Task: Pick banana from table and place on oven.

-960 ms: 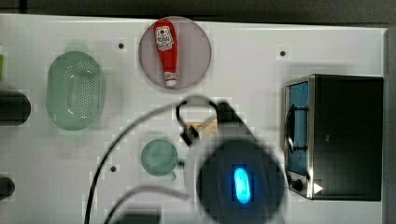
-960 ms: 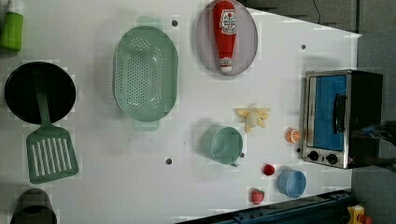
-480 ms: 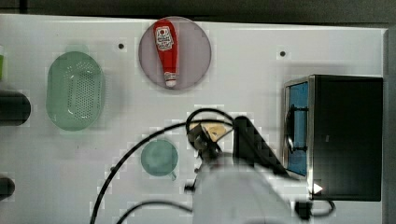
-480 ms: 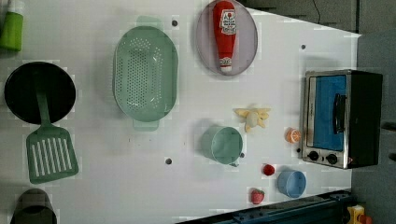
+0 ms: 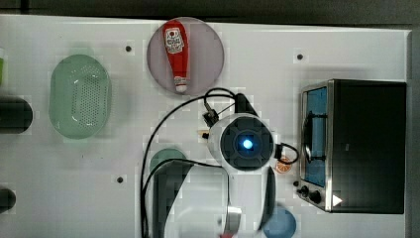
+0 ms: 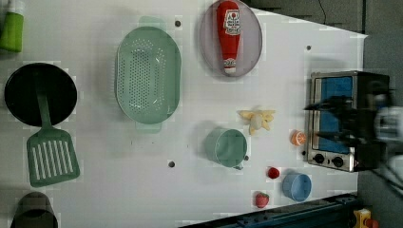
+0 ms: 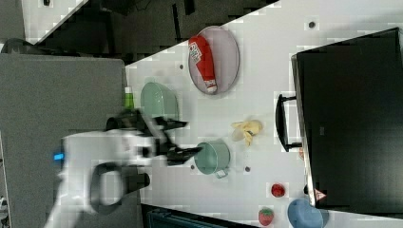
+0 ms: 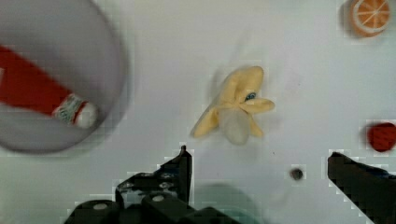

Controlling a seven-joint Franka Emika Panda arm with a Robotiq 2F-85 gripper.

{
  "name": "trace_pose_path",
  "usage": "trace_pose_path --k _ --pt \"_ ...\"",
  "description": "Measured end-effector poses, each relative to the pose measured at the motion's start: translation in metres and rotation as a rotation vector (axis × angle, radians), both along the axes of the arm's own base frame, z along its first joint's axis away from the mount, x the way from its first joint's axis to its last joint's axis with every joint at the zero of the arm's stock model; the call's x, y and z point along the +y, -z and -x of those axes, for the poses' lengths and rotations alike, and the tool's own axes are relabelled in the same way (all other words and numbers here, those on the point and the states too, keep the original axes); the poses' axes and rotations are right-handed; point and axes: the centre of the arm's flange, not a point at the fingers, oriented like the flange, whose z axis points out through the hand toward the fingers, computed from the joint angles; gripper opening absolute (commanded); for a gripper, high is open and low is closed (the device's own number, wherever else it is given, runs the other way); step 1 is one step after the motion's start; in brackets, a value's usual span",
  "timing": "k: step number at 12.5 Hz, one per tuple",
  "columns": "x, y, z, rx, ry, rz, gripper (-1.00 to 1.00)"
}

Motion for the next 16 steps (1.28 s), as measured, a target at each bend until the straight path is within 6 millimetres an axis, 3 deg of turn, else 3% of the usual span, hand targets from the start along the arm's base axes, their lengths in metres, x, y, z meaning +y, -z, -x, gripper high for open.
trace_pose_path --k 3,9,10,13,16 --pt "0.001 0.093 0.008 0.078 -0.017 0.023 1.0" --pt "0.005 0.19 0.011 0.091 -0.038 0.037 1.0" --pt "0.003 0.202 0.01 0.073 -0.031 0.038 0.92" --pt "-0.005 0.226 0.019 0.093 -0.015 0.039 0.18" --pt "-0.002 0.218 0.011 0.058 -0.016 0.035 -0.48"
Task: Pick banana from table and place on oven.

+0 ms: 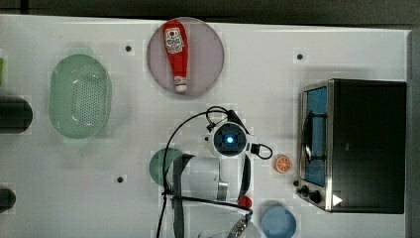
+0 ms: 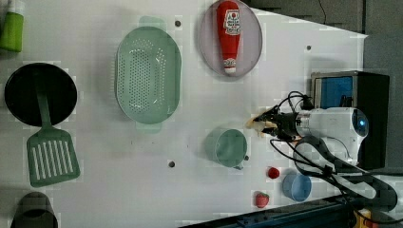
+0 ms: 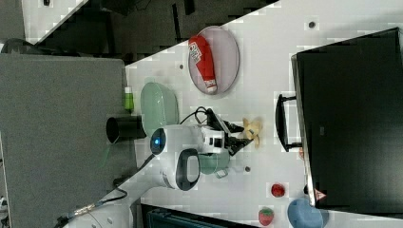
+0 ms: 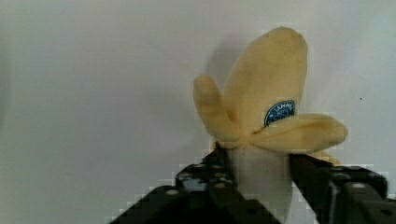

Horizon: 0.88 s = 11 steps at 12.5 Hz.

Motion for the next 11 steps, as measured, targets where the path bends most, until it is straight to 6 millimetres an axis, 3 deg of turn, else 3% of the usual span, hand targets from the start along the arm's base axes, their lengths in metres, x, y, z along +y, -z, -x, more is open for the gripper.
trace_pose_path --k 1,4,6,8,11 --pt "0.005 -0.004 -0.002 -0.009 -0.01 -0.001 -0.57" --pt "0.021 -0.004 -0.002 -0.019 -0.054 -0.003 -0.57" --pt "0.02 -0.02 -0.004 -0.045 -0.052 -0.002 -0.57" --pt "0.015 -0.064 -0.006 -0.044 -0.038 -0.002 -0.57" --pt "0.004 -0.178 -0.023 -0.04 -0.012 -0.005 -0.57"
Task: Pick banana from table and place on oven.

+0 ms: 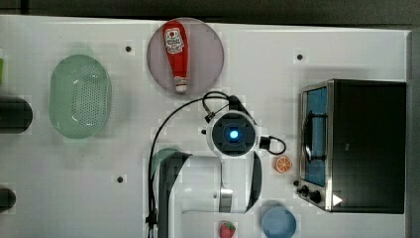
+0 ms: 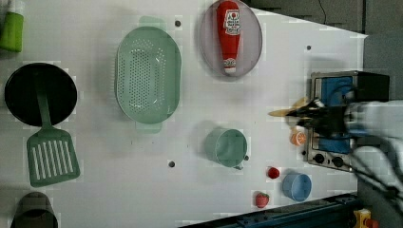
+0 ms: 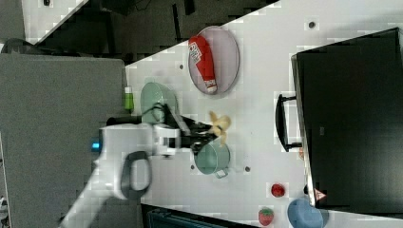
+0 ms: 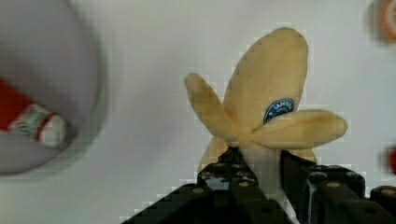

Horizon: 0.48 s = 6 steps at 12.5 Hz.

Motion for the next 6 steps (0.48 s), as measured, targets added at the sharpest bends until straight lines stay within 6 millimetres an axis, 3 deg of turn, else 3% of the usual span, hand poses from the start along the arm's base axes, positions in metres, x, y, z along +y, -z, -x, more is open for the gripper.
trace_pose_path --k 4,6 --pt "-0.004 -0.178 -0.009 -0.057 0.013 -0.007 -0.57" --pt "-0.018 -0.247 -0.016 -0.16 0.029 0.011 -0.57"
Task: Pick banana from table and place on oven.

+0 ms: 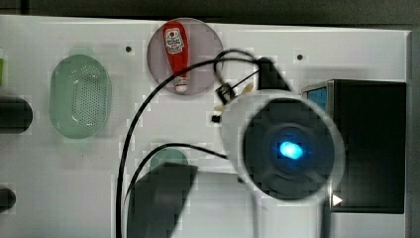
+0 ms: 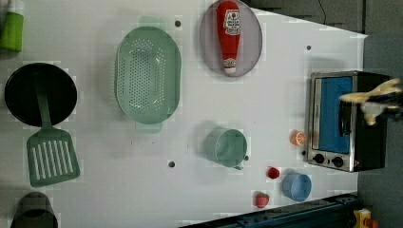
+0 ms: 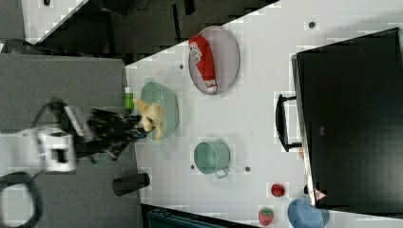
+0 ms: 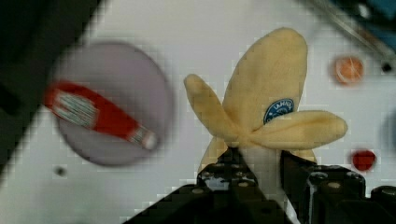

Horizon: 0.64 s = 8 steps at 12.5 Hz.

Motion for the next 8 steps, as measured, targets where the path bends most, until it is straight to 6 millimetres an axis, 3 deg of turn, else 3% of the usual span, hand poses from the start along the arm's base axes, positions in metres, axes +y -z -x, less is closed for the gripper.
trace_pose_path --k 2,3,5,8 --pt "-0.027 -0.036 -0.007 -0.074 0.056 -0.046 -0.57" --pt "-0.046 -0.035 -0.003 -0.067 0.082 -0.045 -0.57" --pt "-0.094 -0.01 0.008 0.021 0.097 -0.042 -0.56" --pt "-0.192 0.054 0.014 0.074 0.131 -0.045 -0.57"
